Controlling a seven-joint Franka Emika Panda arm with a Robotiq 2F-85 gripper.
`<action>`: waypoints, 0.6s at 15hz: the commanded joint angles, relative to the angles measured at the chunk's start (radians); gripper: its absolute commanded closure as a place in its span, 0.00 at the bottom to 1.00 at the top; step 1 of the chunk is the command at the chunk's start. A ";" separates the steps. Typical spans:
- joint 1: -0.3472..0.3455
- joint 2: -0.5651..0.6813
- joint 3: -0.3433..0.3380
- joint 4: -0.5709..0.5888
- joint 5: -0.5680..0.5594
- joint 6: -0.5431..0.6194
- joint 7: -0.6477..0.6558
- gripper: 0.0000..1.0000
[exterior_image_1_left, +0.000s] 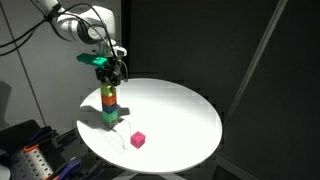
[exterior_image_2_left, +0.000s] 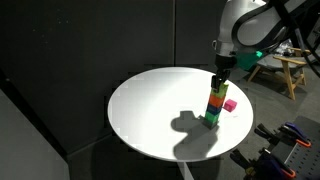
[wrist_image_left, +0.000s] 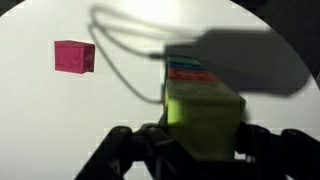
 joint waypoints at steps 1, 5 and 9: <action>-0.001 -0.006 -0.005 0.018 -0.011 -0.023 0.002 0.75; -0.002 -0.025 -0.006 0.023 -0.012 -0.052 -0.005 0.75; -0.006 -0.049 -0.012 0.032 -0.013 -0.091 -0.007 0.75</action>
